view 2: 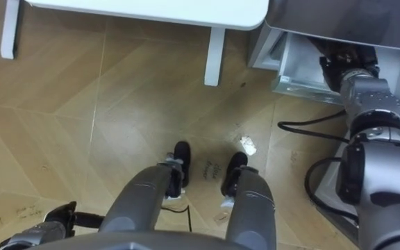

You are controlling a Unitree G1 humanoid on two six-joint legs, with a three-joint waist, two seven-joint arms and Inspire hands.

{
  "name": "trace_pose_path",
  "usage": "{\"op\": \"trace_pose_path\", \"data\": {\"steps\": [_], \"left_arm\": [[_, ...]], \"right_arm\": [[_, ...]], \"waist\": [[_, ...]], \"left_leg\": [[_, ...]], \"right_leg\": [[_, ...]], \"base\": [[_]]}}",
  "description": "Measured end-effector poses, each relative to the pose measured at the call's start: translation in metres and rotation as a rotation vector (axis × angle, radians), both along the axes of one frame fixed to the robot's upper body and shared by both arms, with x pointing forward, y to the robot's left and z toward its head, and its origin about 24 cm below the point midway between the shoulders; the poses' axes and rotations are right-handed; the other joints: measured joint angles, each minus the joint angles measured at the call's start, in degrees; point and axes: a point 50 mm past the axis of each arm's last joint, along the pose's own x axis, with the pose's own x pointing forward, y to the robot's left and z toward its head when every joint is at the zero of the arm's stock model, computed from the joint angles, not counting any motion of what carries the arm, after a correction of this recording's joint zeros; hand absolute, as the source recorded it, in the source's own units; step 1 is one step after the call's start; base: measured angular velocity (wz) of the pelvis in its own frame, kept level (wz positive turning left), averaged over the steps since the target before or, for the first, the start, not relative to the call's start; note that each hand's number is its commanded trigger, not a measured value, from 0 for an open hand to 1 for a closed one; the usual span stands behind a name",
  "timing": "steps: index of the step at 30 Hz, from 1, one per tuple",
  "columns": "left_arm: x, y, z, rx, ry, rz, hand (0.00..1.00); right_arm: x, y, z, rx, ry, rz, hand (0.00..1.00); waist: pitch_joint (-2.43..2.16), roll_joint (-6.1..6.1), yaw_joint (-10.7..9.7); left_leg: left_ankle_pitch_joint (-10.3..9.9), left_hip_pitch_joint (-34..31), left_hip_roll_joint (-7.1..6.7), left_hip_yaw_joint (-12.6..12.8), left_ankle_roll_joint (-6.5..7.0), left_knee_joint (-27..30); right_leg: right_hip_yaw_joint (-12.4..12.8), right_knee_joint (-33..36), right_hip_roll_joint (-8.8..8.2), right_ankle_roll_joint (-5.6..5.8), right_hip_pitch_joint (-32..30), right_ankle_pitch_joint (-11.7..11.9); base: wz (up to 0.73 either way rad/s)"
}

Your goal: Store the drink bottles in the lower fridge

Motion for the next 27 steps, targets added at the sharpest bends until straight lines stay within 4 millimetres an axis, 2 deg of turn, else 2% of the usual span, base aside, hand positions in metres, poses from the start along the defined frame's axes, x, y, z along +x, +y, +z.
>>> {"op": "trace_pose_path", "data": {"steps": [11,13,17,24,27], "left_arm": [[0.003,-0.001,0.0,-0.011,-0.017,0.011,0.0],[0.004,-0.001,0.001,-0.015,-0.02,0.009,0.0],[0.006,-0.001,0.001,-0.016,-0.023,0.005,0.0],[0.015,-0.002,0.003,-0.041,-0.049,0.009,0.0],[0.016,0.0,0.003,-0.059,-0.062,0.038,0.0]], "right_arm": [[-0.001,-0.002,0.001,-0.007,0.0,-0.002,0.0],[-0.003,-0.005,-0.002,-0.024,0.014,0.003,0.0],[-0.005,-0.005,-0.004,-0.023,0.018,0.002,0.0],[-0.016,-0.005,-0.017,0.004,0.068,0.019,0.0],[-0.025,-0.006,-0.026,-0.003,0.103,0.028,0.0]], "waist": [[0.04,0.27,0.4],[0.37,0.76,0.3],[0.42,0.93,0.9],[0.25,1.19,0.7],[-0.02,1.56,0.8]], "left_leg": [[0.0,0.4,-0.2,-0.1,0.01,0.2],[0.0,1.6,-0.2,-0.4,0.02,0.2],[0.0,3.1,-0.15,-0.5,0.04,-0.6],[0.0,7.6,0.26,-0.2,0.03,-3.1],[0.0,10.1,0.29,0.1,0.04,-4.0]], "right_leg": [[0.2,0.7,-0.29,-0.01,0.2,0.0],[-0.1,0.2,-0.23,0.04,1.7,0.0],[0.3,-0.5,0.14,0.25,3.0,0.0],[0.2,-4.5,1.29,0.74,8.0,1.0],[0.1,-6.6,1.64,1.18,11.0,1.5]], "base": [[0.0],[0.04],[-0.03],[-0.06],[-0.07]]}}
